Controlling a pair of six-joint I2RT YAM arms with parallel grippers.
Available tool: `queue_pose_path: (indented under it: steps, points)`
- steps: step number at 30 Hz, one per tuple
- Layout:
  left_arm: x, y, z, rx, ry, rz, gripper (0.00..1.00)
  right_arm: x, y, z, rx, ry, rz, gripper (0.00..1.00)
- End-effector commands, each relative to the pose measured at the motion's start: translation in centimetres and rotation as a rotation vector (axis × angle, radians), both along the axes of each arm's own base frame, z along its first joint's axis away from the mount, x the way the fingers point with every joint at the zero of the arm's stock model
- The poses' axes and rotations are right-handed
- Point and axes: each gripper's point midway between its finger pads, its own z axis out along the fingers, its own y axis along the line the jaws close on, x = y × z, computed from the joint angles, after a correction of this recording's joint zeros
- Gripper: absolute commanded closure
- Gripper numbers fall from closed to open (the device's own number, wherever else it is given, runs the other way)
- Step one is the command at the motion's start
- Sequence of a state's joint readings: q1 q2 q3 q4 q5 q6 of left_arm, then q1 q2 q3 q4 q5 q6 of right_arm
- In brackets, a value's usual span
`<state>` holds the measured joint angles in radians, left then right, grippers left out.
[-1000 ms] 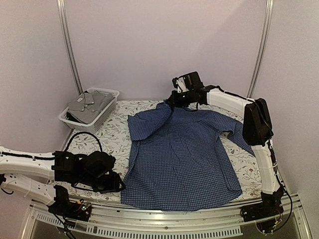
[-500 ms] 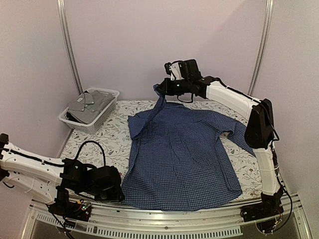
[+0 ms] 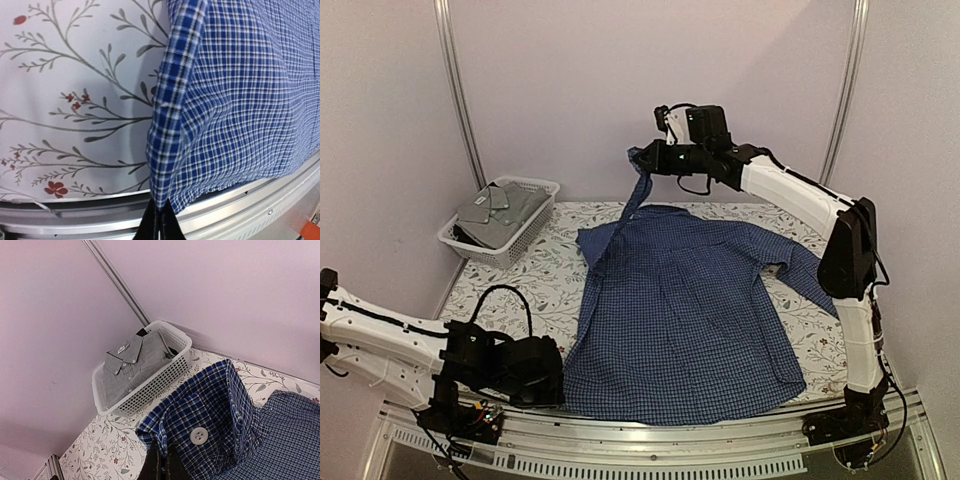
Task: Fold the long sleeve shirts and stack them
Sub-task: Pick up the shirt from the corner of the board, then fold the flattened shirt at the center of the board.
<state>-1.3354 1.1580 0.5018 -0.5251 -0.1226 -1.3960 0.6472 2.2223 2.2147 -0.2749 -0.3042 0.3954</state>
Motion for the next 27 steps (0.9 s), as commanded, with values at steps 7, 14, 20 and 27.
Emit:
queue_pose_path:
  steps: [7, 14, 20, 27]
  points:
    - [0.9, 5.2, 3.8, 0.035, -0.015, 0.066, 1.0, -1.4, -1.5, 10.7, 0.105, -0.271, -0.037, 1.0]
    - [0.3, 1.5, 6.0, 0.001, 0.001, -0.12, 1.0, -1.7, -1.8, 10.5, 0.071, -0.281, -0.035, 1.0]
    - [0.1, -2.5, 7.7, -0.004, 0.002, -0.286, 1.0, -1.7, -4.7, 10.9, -0.005, -0.326, -0.165, 1.0]
    - [-0.5, -7.7, 8.5, -0.062, 0.028, -0.448, 1.0, -2.4, -9.7, 11.3, -0.134, -0.385, -0.346, 1.0]
